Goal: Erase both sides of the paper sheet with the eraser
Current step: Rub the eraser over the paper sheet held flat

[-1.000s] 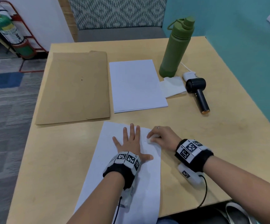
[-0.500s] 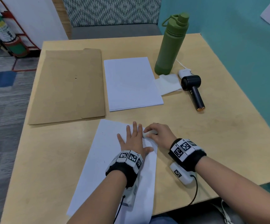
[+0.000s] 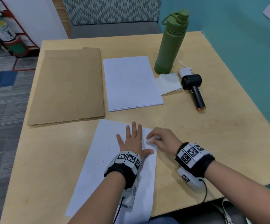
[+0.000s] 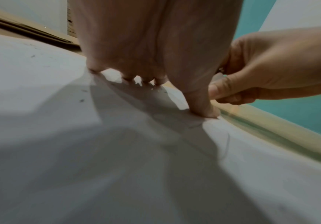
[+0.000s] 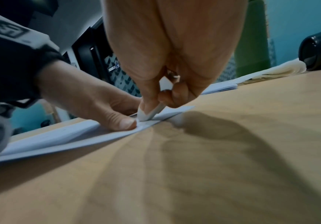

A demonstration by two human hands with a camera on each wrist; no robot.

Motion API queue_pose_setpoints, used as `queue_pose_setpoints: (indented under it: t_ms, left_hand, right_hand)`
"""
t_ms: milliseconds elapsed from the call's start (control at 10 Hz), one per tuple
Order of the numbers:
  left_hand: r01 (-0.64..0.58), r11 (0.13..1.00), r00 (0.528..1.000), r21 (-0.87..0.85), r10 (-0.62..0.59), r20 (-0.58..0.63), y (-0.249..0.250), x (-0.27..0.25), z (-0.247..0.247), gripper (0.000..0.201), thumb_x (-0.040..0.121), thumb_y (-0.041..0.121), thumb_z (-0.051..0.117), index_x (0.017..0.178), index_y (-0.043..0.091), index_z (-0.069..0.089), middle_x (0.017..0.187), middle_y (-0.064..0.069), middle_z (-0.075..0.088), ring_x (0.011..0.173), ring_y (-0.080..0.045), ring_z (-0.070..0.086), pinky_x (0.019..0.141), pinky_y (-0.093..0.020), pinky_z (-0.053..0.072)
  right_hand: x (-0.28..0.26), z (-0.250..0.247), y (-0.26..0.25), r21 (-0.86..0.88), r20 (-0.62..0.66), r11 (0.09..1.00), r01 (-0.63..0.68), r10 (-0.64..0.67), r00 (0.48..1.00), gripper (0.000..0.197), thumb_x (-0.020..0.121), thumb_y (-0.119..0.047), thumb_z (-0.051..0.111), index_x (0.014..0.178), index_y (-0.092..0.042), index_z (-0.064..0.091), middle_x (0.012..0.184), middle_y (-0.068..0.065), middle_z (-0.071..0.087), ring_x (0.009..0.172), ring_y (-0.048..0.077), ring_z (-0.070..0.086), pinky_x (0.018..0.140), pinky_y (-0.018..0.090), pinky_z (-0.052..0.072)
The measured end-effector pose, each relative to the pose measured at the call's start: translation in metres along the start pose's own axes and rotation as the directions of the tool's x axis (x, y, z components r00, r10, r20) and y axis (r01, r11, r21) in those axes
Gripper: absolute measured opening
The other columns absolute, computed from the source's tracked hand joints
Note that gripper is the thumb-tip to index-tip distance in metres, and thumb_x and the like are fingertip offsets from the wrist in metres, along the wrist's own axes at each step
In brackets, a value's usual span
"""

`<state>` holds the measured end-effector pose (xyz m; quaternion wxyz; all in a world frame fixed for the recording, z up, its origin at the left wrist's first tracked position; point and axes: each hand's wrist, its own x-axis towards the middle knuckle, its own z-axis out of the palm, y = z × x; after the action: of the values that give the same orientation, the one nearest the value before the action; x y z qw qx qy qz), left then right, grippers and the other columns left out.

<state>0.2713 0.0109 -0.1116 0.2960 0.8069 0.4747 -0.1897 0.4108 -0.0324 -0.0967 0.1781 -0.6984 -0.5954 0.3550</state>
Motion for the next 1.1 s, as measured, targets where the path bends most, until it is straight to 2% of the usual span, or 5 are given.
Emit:
queue_pose_setpoints:
  t_ms: [100,300,500,900,1100]
  left_hand:
    - [0.0,1.0,1.0,-0.003,0.0,0.003,0.001,0.0,-0.001,0.104,0.085,0.062,0.049,0.146,0.02,-0.023,0.153,0.002,-0.032,0.142,-0.024,-0.026,0.109,-0.059,-0.012]
    - [0.004,1.0,1.0,0.008,-0.004,-0.004,-0.001,0.003,0.0,0.103,0.085,0.064,0.047,0.146,0.019,-0.023,0.153,0.001,-0.031,0.142,-0.025,-0.025,0.11,-0.059,-0.01]
    - [-0.002,1.0,1.0,0.009,0.002,0.0,-0.001,0.002,0.001,0.105,0.084,0.064,0.048,0.146,0.019,-0.024,0.152,0.002,-0.033,0.142,-0.024,-0.026,0.109,-0.059,-0.012]
    - [-0.007,1.0,1.0,0.0,0.007,0.016,-0.002,0.002,-0.001,0.105,0.085,0.063,0.048,0.145,0.019,-0.025,0.152,0.002,-0.034,0.141,-0.024,-0.027,0.109,-0.058,-0.014]
    - [-0.004,1.0,1.0,0.01,0.004,0.02,-0.002,0.002,-0.003,0.104,0.085,0.063,0.048,0.145,0.019,-0.025,0.152,0.001,-0.033,0.141,-0.024,-0.027,0.109,-0.059,-0.012]
  right_hand:
    - [-0.001,-0.007,-0.001,-0.064,0.099,0.998,0.012,-0.006,0.995,0.015,0.083,-0.007,0.059,0.095,-0.008,0.068,0.101,0.008,0.068,0.096,0.022,0.06,0.081,0.02,0.04]
    - [0.016,-0.004,-0.012,-0.068,-0.001,0.997,-0.026,0.026,1.0,0.019,0.083,-0.004,0.056,0.099,-0.006,0.067,0.104,0.012,0.066,0.099,0.025,0.059,0.084,0.026,0.04]
    - [0.01,-0.009,-0.009,-0.138,0.117,0.99,-0.014,0.03,0.993,0.019,0.084,-0.008,0.057,0.099,-0.009,0.068,0.106,0.009,0.066,0.1,0.023,0.058,0.081,0.02,0.037]
    - [0.008,-0.012,-0.005,-0.079,0.101,0.996,-0.031,0.038,0.994,0.016,0.081,-0.008,0.061,0.095,-0.008,0.069,0.103,0.009,0.067,0.095,0.018,0.058,0.076,0.018,0.035]
    - [0.014,-0.005,-0.011,0.022,-0.039,0.998,-0.053,0.054,0.998,0.016,0.081,-0.006,0.061,0.095,-0.005,0.068,0.103,0.011,0.067,0.097,0.021,0.059,0.07,0.012,0.033]
